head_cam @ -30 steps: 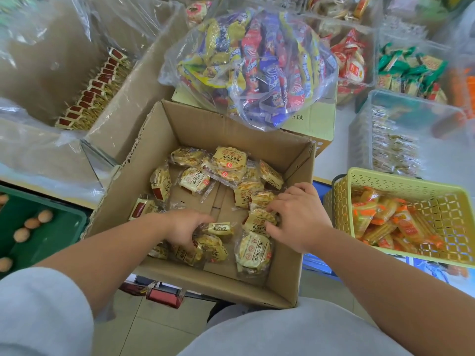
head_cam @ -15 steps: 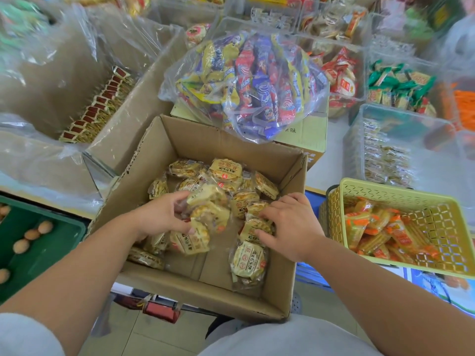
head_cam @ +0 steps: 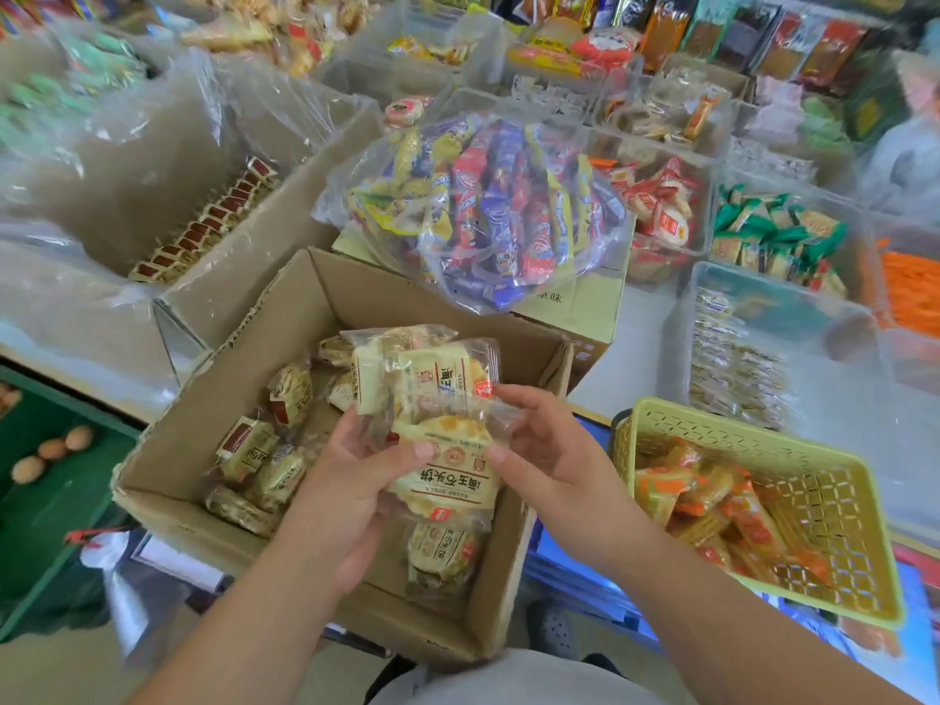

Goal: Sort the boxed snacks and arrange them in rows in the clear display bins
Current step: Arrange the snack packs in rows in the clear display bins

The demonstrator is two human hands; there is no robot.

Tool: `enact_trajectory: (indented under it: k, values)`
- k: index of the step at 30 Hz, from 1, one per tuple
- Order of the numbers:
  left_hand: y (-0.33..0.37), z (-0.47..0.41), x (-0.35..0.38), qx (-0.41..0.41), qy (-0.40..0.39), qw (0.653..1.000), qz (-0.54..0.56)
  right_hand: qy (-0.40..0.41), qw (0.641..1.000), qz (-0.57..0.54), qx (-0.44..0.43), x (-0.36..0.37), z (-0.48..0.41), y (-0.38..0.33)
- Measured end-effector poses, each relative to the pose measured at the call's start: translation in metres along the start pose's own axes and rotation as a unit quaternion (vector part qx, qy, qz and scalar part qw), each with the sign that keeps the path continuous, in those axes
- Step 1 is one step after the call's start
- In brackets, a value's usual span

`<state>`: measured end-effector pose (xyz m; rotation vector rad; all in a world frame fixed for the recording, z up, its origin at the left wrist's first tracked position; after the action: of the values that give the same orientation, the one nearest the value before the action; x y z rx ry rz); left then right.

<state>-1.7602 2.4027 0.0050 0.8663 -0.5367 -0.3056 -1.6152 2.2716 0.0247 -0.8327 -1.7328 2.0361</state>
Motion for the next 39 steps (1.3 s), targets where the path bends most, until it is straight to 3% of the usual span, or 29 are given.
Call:
enact_trajectory:
  k: [8, 11, 18, 22, 25, 29, 32, 35, 39]
  values:
    - [-0.046, 0.046, 0.088, -0.007, -0.015, 0.999, 0.038, -0.042, 0.998, -0.037, 0.004, -0.084, 0.020, 0.018]
    - [-0.066, 0.057, 0.126, -0.021, 0.020, 0.999, 0.044, -0.051, 0.998, -0.046, 0.001, -0.124, 0.025, 0.027]
    - [-0.111, 0.064, 0.209, -0.051, 0.025, 0.985, 0.164, -0.054, 0.995, -0.081, 0.006, -0.202, 0.033, 0.044]
    - [-0.125, 0.059, 0.238, -0.065, 0.067, 0.976, 0.197, 0.016, 0.995, -0.101, 0.001, -0.240, 0.033, 0.052]
    - [-0.128, 0.055, 0.260, -0.071, 0.087, 0.973, 0.202, 0.128, 0.990, -0.052, -0.024, -0.268, 0.035, 0.053]
    - [-0.132, 0.043, 0.284, -0.084, 0.104, 0.973, 0.186, 0.191, 0.973, -0.013, -0.130, -0.291, 0.042, 0.046]
    - [-0.132, 0.029, 0.302, -0.096, 0.098, 0.977, 0.162, 0.195, 0.961, 0.028, -0.194, -0.303, 0.045, 0.043]
    - [-0.131, 0.011, 0.321, -0.103, 0.095, 0.980, 0.144, 0.132, 0.965, 0.065, -0.215, -0.311, 0.046, 0.050]
    - [-0.133, -0.012, 0.344, -0.108, 0.085, 0.985, 0.104, 0.113, 0.937, 0.198, -0.266, -0.323, 0.039, 0.064]
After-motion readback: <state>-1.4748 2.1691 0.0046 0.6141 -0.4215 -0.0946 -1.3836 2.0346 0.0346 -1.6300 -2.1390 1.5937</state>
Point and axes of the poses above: each hand's wrist, its own z-axis away from the middle knuckle, its own x-axis out of the palm, y = z × x, the point moved 6 cm from there along -z, towards the middle knuckle, and after that the axes turned 10 degrees about y, right-handed, at the moved point
